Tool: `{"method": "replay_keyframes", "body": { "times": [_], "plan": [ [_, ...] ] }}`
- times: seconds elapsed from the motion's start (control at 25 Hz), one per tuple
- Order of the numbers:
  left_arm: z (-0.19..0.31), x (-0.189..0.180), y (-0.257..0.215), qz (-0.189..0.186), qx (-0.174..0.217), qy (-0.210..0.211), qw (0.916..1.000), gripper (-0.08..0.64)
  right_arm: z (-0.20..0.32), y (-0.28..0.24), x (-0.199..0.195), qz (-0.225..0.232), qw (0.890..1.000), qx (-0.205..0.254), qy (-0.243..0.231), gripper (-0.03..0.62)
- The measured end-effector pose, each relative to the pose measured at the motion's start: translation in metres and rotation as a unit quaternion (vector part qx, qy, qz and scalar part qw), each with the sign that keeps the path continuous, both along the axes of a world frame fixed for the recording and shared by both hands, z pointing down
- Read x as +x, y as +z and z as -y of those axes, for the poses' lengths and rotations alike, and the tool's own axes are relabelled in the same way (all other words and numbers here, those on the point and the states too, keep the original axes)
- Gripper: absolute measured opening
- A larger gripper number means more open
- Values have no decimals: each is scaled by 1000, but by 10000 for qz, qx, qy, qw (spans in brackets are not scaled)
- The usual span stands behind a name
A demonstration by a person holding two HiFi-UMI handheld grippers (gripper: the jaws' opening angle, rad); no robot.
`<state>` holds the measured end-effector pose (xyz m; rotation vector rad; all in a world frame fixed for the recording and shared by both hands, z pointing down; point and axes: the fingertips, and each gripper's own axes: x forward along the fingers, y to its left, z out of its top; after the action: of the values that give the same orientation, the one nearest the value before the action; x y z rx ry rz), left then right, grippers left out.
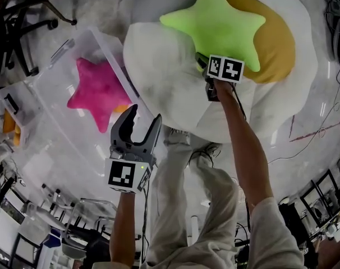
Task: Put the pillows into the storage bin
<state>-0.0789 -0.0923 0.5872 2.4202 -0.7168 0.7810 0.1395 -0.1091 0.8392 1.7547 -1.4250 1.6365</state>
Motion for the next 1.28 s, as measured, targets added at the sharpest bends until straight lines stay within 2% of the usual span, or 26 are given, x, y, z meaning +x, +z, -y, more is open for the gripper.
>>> {"method": "replay_keyframes", "body": {
  "times": [0.4, 0.6, 0.96, 1.12, 1.28],
  "plan": [
    [0, 16, -71, -160, 158, -46, 9997, 233, -40, -76, 1, 283, 9995, -48, 90, 310],
    [-1, 11, -105, -230, 332, -169, 9990, 233, -72, -115, -17, 309, 9994, 51, -128, 305],
    [-22, -19, -137, -260, 502, -610, 9965, 233, -83, -195, -51, 116, 9918, 765, -1018, 307],
    [-31, -44, -147, -286, 548, -884, 9942, 233, -71, -228, -84, 108, 9821, 1105, -1523, 308],
    [-32, -79, -158, -274, 652, -1225, 9899, 233, -48, -250, -133, 191, 9708, 1341, -1980, 310]
  ]
}}
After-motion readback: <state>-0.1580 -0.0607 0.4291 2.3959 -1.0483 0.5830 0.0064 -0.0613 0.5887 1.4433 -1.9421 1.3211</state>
